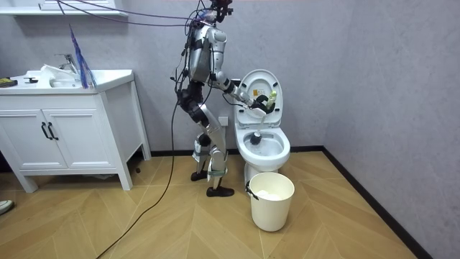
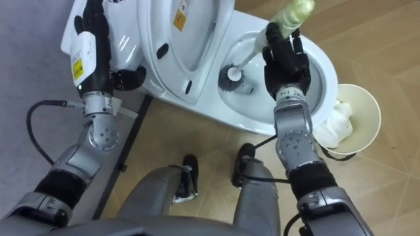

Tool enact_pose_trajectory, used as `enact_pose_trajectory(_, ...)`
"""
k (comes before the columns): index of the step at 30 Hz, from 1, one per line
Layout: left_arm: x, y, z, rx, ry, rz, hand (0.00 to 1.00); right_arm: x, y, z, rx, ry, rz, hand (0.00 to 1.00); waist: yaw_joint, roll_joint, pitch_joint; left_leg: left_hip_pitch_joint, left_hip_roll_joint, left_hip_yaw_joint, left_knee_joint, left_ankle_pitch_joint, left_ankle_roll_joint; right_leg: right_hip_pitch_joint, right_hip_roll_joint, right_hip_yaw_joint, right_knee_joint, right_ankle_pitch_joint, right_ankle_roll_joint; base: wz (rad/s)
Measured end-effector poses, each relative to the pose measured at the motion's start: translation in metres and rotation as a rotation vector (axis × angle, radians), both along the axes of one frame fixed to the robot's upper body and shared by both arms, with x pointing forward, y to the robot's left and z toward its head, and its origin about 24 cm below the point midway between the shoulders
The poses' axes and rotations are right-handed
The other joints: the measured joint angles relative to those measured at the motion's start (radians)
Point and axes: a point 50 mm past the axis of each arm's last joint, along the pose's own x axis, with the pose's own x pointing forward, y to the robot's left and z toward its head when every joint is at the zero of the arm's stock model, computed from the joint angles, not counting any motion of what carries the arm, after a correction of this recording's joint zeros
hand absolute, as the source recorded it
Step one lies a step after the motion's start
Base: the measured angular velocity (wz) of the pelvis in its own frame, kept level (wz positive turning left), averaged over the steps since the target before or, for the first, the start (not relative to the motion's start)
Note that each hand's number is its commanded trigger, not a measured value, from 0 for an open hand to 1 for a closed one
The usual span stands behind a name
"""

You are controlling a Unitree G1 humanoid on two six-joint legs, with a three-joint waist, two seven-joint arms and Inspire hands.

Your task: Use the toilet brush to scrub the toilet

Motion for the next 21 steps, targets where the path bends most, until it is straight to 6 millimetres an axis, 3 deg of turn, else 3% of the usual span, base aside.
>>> enact_pose_trajectory(12,-0.004,0.005,-0.013,0.017,0.087,-0.028,0.00,-0.017,-0.015,-0.024,-0.031,0.057,-0.023,1.00,0.000,0.007,-0.0027,0.094,-0.002,-0.007,-0.037,0.000,0.000,0.087,0.001,-0.004,-0.021,-0.008,0.009,0.00)
enact_pose_trajectory(18,-0.016,0.017,-0.023,0.016,0.139,-0.025,0.00,-0.019,-0.026,-0.020,-0.235,0.049,0.077,1.00,-0.027,0.004,-0.0050,0.168,-0.001,-0.018,-0.076,0.001,-0.001,0.162,0.001,-0.019,-0.046,-0.022,0.016,0.05)
enact_pose_trajectory(21,-0.027,0.022,-0.029,0.011,0.165,-0.026,0.00,-0.018,-0.029,-0.012,-0.401,0.022,0.136,1.00,-0.031,-0.004,-0.0132,0.218,-0.001,-0.022,-0.121,0.010,-0.003,0.202,0.002,-0.030,-0.072,-0.022,0.017,-0.02)
